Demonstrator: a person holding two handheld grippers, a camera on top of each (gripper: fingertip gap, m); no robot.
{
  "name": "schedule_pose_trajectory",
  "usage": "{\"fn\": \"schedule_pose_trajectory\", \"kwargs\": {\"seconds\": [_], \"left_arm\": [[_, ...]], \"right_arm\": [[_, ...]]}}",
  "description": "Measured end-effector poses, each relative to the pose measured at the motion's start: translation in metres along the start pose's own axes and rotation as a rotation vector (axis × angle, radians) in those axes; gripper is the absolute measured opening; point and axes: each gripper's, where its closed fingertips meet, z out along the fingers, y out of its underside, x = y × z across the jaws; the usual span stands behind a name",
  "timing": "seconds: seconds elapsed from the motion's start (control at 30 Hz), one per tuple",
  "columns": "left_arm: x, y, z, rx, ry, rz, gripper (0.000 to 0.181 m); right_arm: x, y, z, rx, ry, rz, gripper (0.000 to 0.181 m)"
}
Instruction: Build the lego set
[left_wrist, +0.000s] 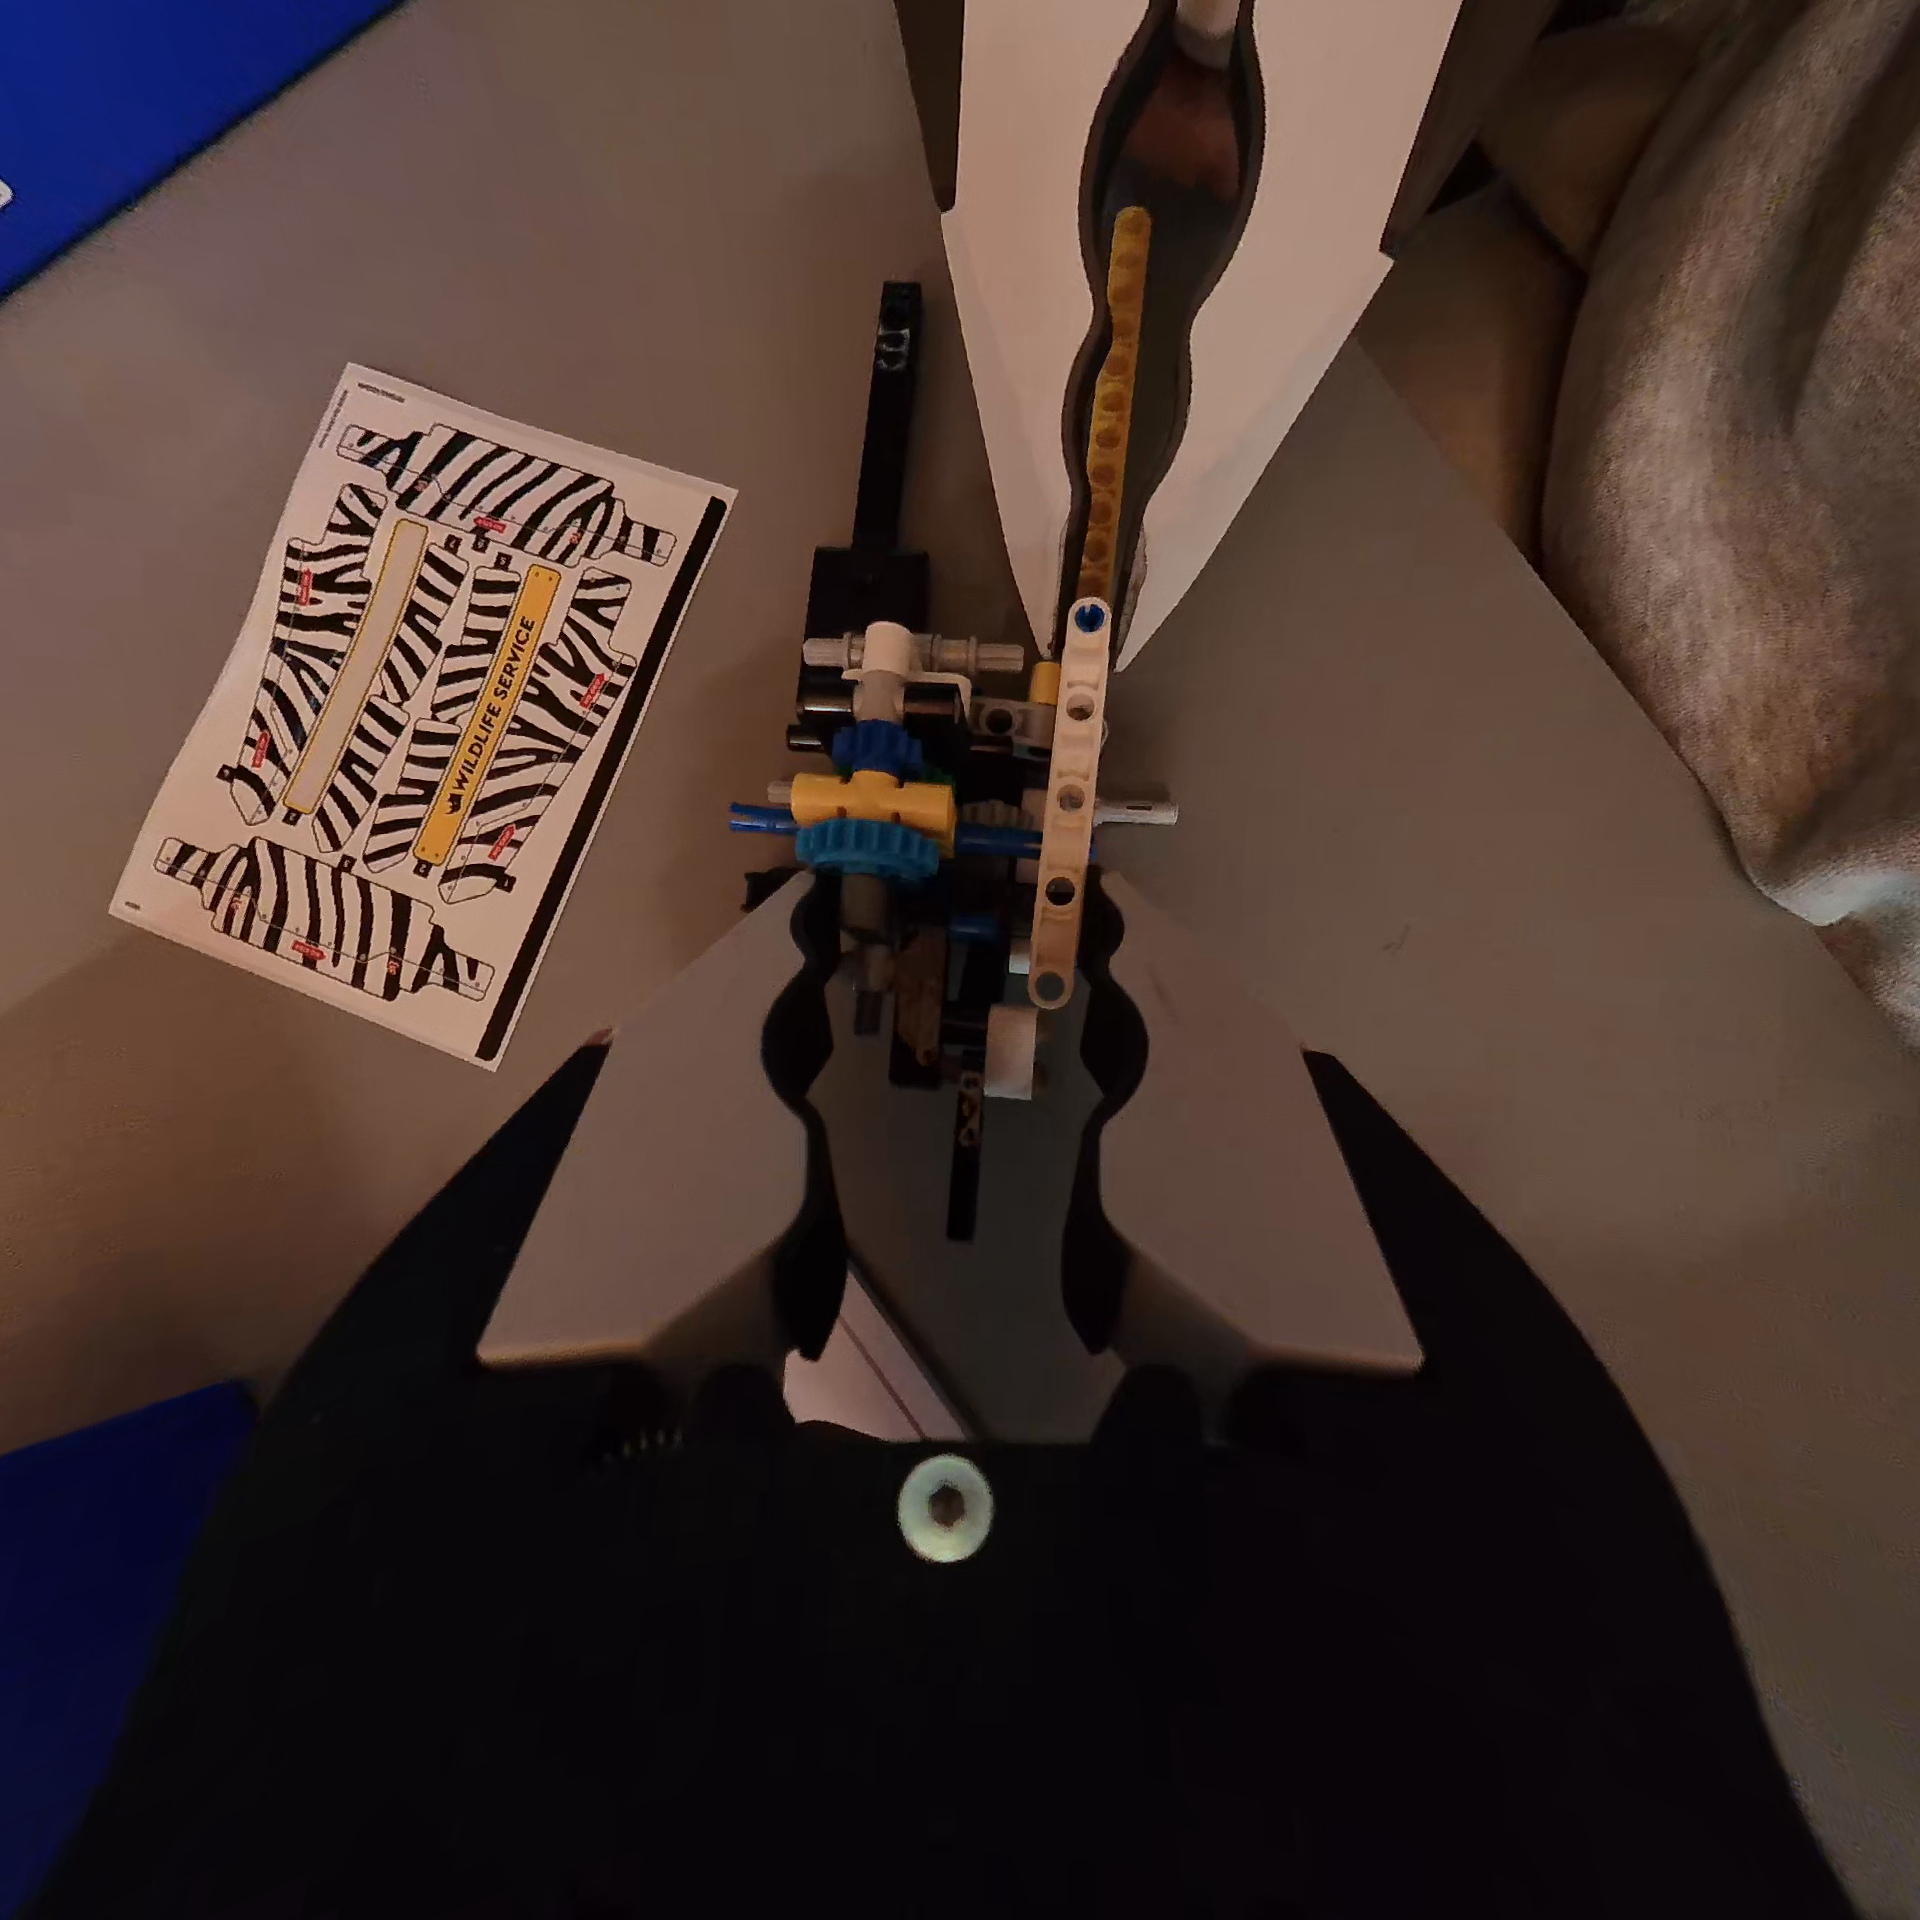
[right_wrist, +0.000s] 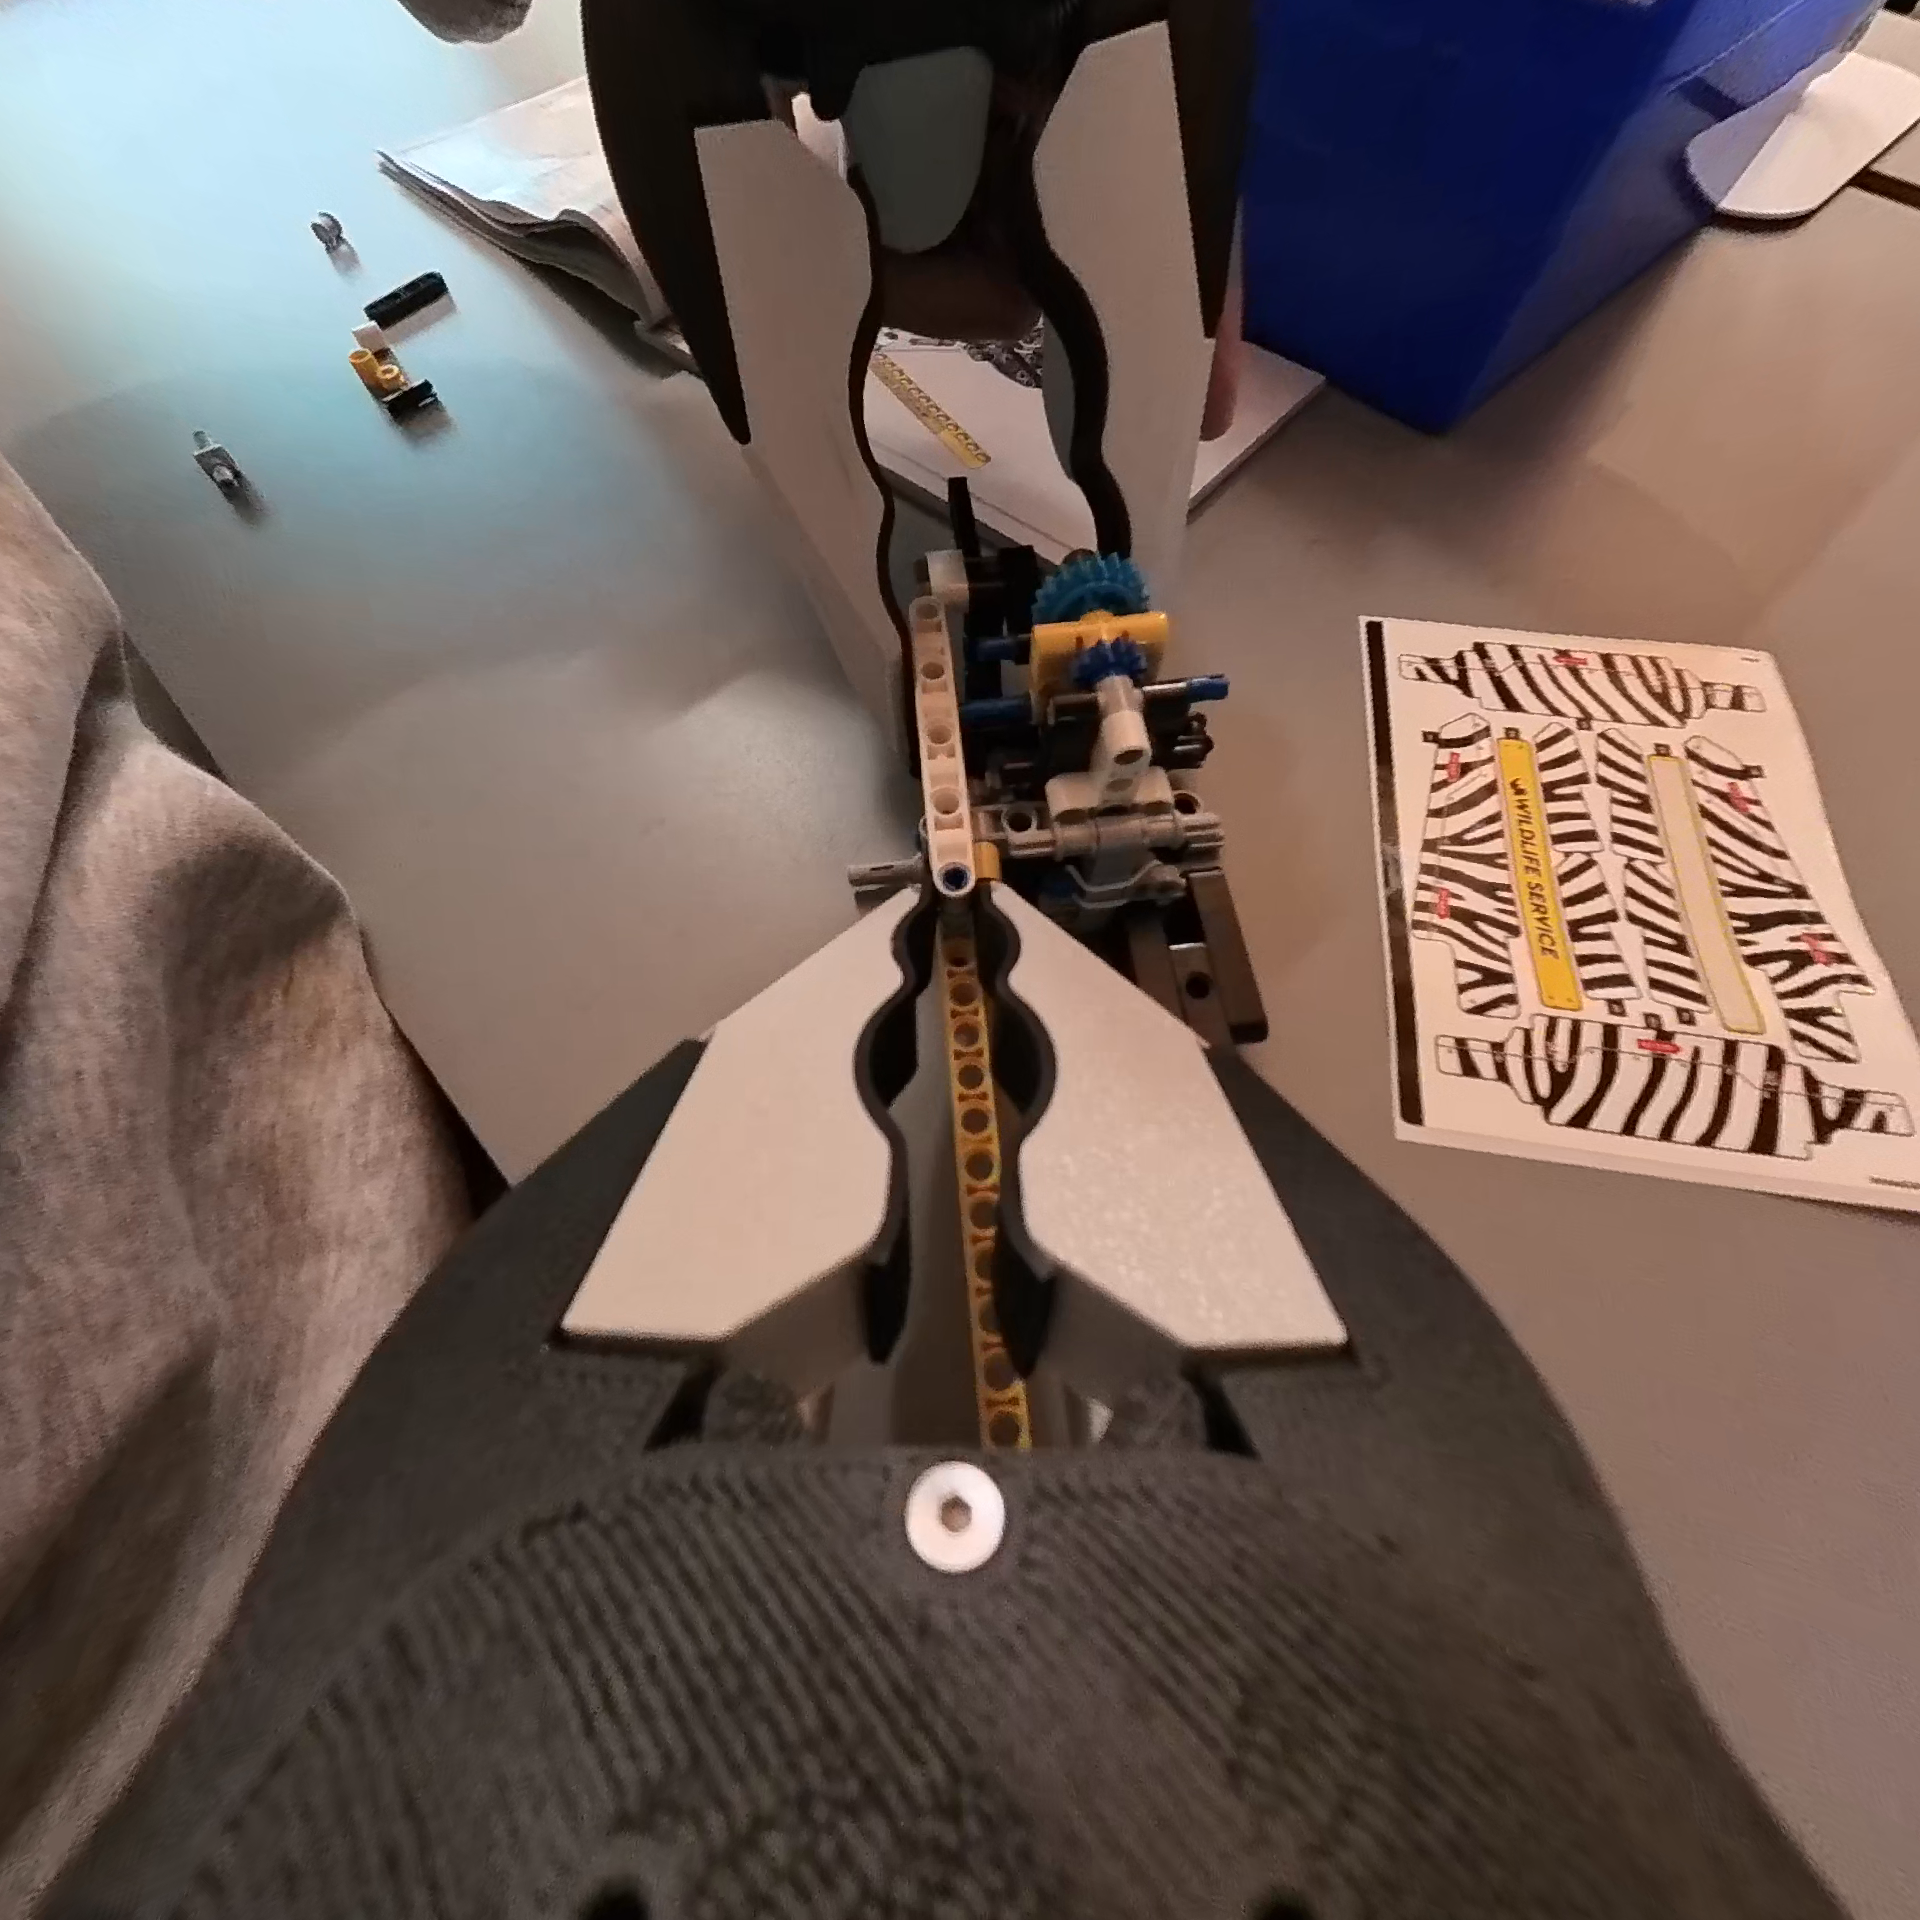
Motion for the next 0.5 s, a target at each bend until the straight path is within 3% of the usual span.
{"fn": "schedule_pose_trajectory", "kwargs": {"seconds": [0.03, 0.5], "left_arm": [[-0.0001, -0.0001, 0.0, 0.001, 0.0, -0.001, 0.045], [0.0012, 0.0017, 0.0006, -0.013, -0.006, 0.023, 0.047]], "right_arm": [[0.0001, 0.0, 0.0, 0.0, 0.0, 0.001, 0.005], [0.0011, -0.0029, -0.0017, 0.019, -0.014, 0.021, 0.005]]}}
